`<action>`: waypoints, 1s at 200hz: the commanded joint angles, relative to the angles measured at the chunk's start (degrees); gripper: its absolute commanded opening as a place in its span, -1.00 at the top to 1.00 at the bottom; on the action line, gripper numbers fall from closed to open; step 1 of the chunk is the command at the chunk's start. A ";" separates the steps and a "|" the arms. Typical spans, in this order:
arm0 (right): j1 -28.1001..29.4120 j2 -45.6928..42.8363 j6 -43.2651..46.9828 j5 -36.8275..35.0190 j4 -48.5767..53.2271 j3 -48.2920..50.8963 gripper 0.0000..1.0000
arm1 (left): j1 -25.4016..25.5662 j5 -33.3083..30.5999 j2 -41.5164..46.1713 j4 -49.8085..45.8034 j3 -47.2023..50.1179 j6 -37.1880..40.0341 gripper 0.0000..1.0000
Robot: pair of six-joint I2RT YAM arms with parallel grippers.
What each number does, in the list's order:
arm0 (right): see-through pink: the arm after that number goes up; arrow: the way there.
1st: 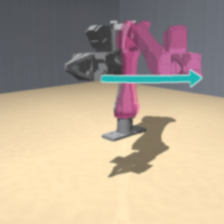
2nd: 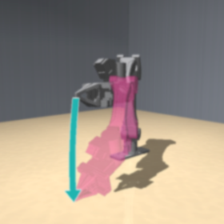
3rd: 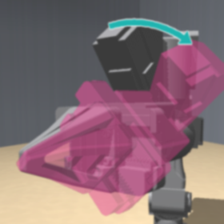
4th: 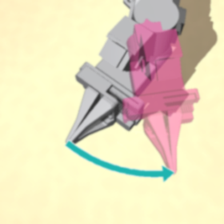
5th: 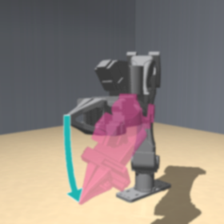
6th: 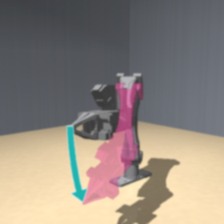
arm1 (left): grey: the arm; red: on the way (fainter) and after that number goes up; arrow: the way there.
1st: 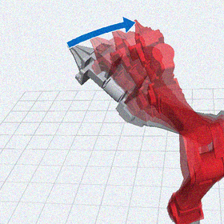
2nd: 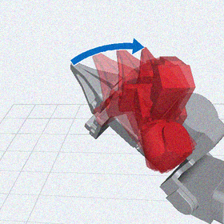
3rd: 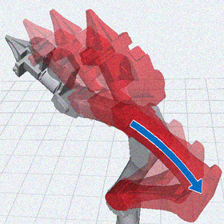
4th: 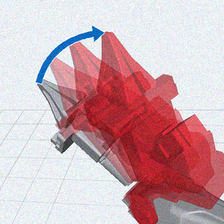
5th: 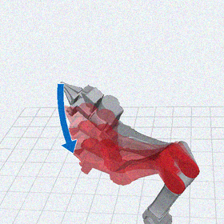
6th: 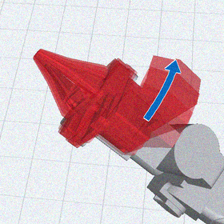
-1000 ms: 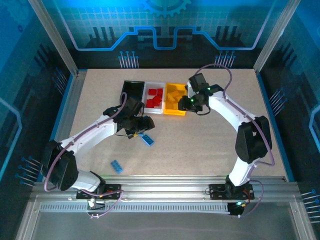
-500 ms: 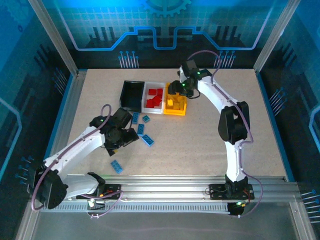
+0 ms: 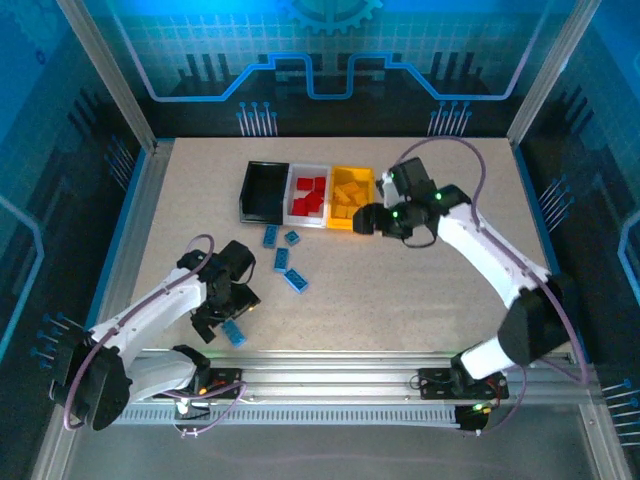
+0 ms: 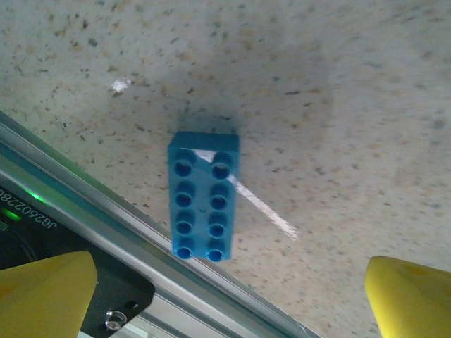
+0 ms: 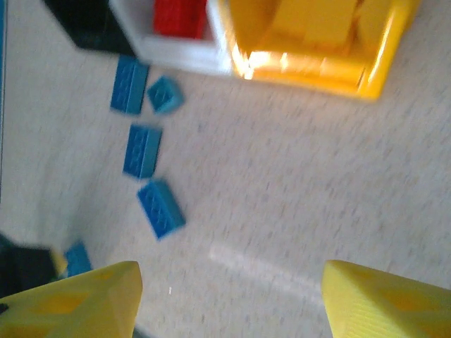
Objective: Sort the legos into containers by color
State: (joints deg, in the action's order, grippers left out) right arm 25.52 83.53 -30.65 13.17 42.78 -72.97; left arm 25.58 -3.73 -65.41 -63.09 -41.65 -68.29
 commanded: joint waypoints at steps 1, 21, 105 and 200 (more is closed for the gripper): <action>2.80 -4.84 -1.60 2.60 -0.16 6.76 -0.36 | -0.62 1.60 0.20 2.93 3.75 -3.70 -0.98; 3.76 -8.45 -1.54 2.90 0.02 10.45 -0.32 | -0.62 1.84 -0.99 5.55 6.39 -4.18 -0.96; 3.66 -13.65 1.23 3.82 2.66 14.90 -0.19 | -0.62 1.80 -6.84 14.14 8.88 -4.41 -0.60; 3.57 -14.93 1.48 3.55 3.23 15.02 -0.10 | -0.48 3.32 -10.25 18.88 9.54 -2.04 0.14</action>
State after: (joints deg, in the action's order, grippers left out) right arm 29.04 69.84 -29.54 15.70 45.06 -58.48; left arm 25.32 -1.21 -74.04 -46.19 -33.50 -71.59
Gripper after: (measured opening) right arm 0.553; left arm 0.473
